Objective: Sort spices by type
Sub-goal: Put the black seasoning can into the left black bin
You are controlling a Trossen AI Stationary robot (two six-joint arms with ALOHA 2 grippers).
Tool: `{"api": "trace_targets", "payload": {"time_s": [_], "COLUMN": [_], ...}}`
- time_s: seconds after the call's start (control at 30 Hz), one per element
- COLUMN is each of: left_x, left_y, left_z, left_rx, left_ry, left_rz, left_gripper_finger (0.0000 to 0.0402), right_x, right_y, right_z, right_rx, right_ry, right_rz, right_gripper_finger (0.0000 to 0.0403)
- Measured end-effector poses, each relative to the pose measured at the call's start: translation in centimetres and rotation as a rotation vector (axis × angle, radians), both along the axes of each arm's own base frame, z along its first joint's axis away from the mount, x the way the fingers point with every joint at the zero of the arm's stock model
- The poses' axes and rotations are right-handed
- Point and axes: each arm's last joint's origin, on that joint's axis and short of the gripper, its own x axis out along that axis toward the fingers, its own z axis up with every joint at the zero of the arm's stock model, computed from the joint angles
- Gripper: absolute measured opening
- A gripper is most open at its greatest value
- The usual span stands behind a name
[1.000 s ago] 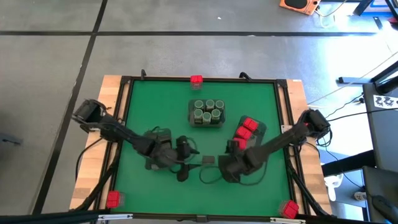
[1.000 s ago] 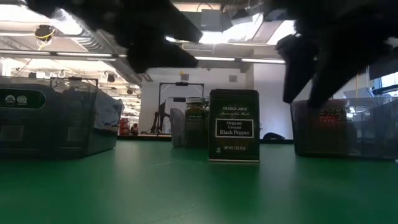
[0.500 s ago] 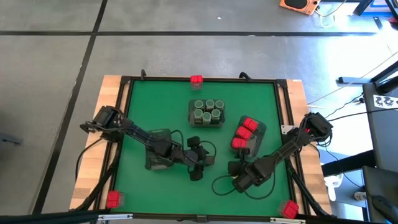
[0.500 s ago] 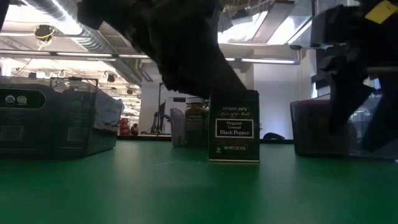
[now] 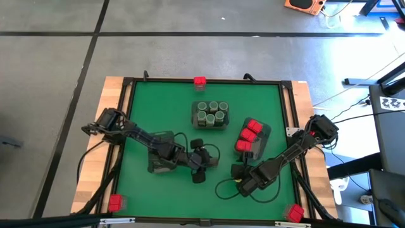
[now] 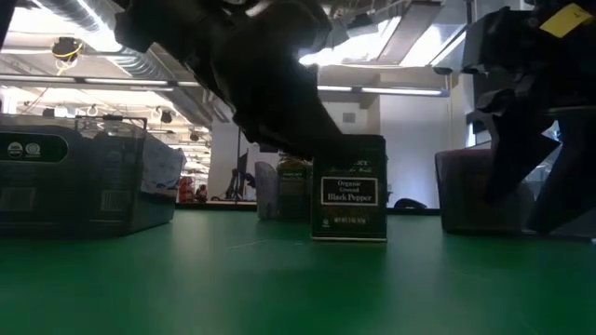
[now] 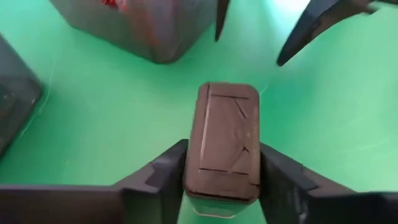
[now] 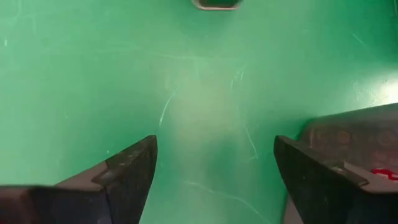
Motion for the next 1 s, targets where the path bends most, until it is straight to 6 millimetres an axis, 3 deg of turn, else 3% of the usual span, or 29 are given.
{"api": "trace_targets", "payload": {"time_s": [0.1,0.23,0.43,0.83,1.0], "left_x": [0.0,-0.4,-2.5,-11.1,-14.4], "left_y": [0.0,-0.3,-1.3,-2.4,-2.5], "left_z": [0.0,0.4,4.3,12.3,13.7], "left_rx": [0.002,0.005,-0.021,-0.01,0.011], "left_ry": [0.001,0.013,-0.011,0.022,0.044], "left_rz": [0.001,-0.01,-0.03,-0.011,0.044], "left_gripper_finger": [0.0125,0.0121,0.0132,0.0132,0.0136], "right_x": [0.1,0.2,0.2,0.5,0.5], "right_y": [0.0,0.1,0.1,0.2,0.2], "right_z": [0.0,0.1,0.1,0.2,0.2], "right_rx": [-0.009,0.001,0.002,-0.002,-0.001], "right_ry": [-0.014,-0.034,-0.035,-0.062,-0.063], "right_rz": [-0.005,-0.008,-0.008,0.006,0.006], "right_gripper_finger": [0.0321,0.0321,0.0321,0.0321,0.0321]}}
